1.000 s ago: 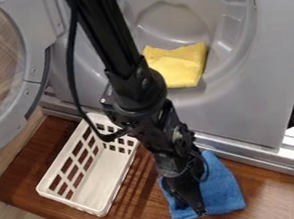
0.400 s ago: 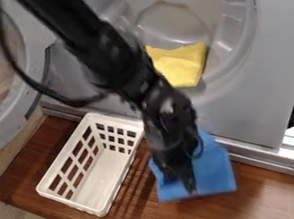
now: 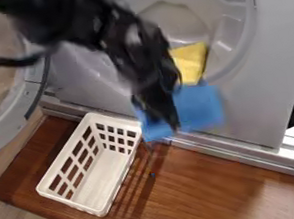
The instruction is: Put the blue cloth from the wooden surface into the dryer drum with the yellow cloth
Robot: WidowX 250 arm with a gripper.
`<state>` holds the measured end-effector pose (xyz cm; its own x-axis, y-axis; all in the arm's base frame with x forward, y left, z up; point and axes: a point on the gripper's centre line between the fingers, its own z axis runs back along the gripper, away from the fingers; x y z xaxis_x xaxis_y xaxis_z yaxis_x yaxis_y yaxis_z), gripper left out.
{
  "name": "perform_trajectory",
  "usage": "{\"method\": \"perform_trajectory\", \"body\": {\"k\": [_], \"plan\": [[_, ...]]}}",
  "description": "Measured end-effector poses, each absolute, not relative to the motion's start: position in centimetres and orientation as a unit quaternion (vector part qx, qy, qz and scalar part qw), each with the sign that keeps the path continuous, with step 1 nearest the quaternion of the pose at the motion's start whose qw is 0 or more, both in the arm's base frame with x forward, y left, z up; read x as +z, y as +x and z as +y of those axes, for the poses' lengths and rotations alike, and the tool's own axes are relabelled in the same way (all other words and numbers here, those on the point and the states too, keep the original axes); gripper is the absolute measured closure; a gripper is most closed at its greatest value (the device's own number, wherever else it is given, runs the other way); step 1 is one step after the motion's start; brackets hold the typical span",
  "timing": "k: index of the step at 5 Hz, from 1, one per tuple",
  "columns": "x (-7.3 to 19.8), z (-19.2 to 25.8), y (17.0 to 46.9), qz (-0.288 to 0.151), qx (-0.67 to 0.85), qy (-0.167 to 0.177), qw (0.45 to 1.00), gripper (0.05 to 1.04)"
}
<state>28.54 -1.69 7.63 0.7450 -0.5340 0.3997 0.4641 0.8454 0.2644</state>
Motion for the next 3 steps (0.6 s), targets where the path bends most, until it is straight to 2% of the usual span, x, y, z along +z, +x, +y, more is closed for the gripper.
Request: {"method": "perform_trajectory", "body": {"k": [2, 3], "plan": [[11.7, -0.1, 30.7, -0.281, -0.246, 0.084, 0.924, 0.993], [11.7, 1.3, 32.2, -0.278, -0.232, 0.087, 0.928, 0.993]]}}
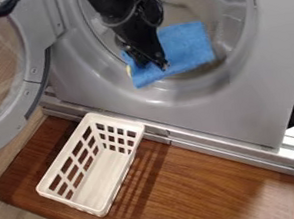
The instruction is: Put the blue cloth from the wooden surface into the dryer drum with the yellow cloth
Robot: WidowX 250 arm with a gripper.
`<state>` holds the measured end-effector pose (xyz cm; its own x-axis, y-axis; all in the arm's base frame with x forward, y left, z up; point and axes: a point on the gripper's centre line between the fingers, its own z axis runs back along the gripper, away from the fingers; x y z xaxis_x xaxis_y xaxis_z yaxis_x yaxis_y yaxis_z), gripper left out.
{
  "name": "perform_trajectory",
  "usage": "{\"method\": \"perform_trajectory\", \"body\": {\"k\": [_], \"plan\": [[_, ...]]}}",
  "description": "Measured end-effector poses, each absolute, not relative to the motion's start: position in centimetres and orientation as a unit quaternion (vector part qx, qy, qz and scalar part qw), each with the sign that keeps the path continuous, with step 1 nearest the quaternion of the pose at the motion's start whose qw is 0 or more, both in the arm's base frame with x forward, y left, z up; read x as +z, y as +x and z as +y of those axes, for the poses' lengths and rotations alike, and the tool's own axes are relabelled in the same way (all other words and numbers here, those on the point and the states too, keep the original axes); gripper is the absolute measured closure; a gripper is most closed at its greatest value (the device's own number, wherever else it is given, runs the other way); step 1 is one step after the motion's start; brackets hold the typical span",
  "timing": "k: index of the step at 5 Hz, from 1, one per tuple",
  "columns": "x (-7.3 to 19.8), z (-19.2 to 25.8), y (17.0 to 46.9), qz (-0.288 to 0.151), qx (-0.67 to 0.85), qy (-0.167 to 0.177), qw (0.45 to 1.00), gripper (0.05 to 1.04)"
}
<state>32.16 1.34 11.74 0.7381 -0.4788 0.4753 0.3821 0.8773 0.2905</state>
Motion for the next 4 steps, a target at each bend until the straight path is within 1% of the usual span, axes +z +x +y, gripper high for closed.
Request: {"method": "perform_trajectory", "body": {"k": [1, 2, 4], "plan": [[11.1, 2.7, 34.0, -0.273, -0.224, 0.089, 0.931, 0.993], [10.0, 3.4, 35.8, -0.269, -0.225, 0.081, 0.933, 0.993], [7.9, 3.6, 39.0, -0.279, -0.233, 0.071, 0.929, 0.993]]}}
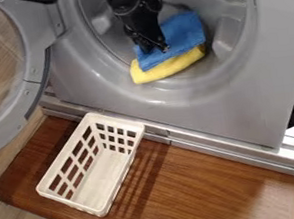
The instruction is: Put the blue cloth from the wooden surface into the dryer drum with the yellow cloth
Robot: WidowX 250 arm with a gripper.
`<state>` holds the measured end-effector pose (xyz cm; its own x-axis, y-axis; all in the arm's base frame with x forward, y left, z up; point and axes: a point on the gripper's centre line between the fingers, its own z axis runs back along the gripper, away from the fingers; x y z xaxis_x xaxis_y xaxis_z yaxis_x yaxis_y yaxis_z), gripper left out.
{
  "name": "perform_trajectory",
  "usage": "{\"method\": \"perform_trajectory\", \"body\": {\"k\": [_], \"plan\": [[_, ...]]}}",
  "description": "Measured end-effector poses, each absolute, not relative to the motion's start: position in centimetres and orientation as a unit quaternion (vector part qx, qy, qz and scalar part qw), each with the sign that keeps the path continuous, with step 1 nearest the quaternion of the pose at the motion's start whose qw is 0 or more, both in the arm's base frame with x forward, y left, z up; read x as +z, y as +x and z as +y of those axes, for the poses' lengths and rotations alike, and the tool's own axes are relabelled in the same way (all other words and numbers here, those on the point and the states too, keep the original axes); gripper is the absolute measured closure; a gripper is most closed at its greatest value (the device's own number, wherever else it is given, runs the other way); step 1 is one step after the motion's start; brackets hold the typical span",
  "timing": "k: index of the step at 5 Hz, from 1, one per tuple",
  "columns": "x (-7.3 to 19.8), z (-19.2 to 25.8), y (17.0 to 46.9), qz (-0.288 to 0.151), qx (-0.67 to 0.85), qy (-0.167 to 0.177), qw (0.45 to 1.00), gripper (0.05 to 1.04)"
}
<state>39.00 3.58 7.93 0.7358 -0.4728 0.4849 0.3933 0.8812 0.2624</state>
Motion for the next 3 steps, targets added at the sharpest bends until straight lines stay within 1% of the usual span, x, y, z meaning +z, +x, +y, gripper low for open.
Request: {"method": "perform_trajectory", "body": {"k": [1, 2, 3], "plan": [[7.32, 2.77, 40.33, -0.294, -0.251, 0.068, 0.920, 0.993], [7.29, 2.15, 40.63, -0.290, -0.264, 0.069, 0.917, 0.958], [6.95, 2.14, 40.13, -0.276, -0.264, 0.065, 0.922, 0.765]]}}
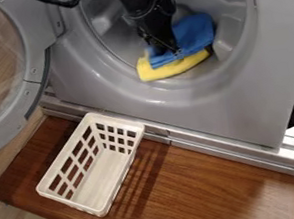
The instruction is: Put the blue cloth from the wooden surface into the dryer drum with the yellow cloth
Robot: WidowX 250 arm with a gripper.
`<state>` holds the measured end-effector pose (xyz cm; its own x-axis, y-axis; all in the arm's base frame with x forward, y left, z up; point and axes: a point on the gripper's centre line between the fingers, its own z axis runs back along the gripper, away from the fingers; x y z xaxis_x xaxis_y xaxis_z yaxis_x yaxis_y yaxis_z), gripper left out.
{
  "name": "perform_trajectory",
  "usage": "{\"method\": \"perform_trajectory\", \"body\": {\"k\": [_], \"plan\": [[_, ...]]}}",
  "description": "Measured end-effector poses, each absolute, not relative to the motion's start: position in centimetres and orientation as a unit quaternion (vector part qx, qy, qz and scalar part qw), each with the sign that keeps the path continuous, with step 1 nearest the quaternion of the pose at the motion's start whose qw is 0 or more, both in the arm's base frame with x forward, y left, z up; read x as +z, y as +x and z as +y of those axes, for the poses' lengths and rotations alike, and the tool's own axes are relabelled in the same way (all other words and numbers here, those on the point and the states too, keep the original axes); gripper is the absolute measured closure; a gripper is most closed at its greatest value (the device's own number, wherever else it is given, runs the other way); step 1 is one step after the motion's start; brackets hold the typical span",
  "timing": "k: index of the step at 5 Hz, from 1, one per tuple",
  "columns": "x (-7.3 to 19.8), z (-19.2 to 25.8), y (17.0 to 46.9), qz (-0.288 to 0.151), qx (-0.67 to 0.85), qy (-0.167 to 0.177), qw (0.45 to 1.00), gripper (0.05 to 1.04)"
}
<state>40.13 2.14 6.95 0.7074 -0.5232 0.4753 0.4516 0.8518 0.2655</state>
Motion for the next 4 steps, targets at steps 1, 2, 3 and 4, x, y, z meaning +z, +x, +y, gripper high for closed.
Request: {"method": "perform_trajectory", "body": {"k": [1, 2, 3, 4], "plan": [[7.4, 2.0, 39.3, -0.276, -0.259, 0.062, 0.923, 0.471], [8.3, 1.8, 38.4, -0.279, -0.256, 0.059, 0.923, 0.182], [9.8, 1.0, 37.7, -0.293, -0.260, 0.059, 0.918, 0.070], [10.4, 0.7, 36.8, -0.295, -0.264, 0.060, 0.916, 0.074]]}}
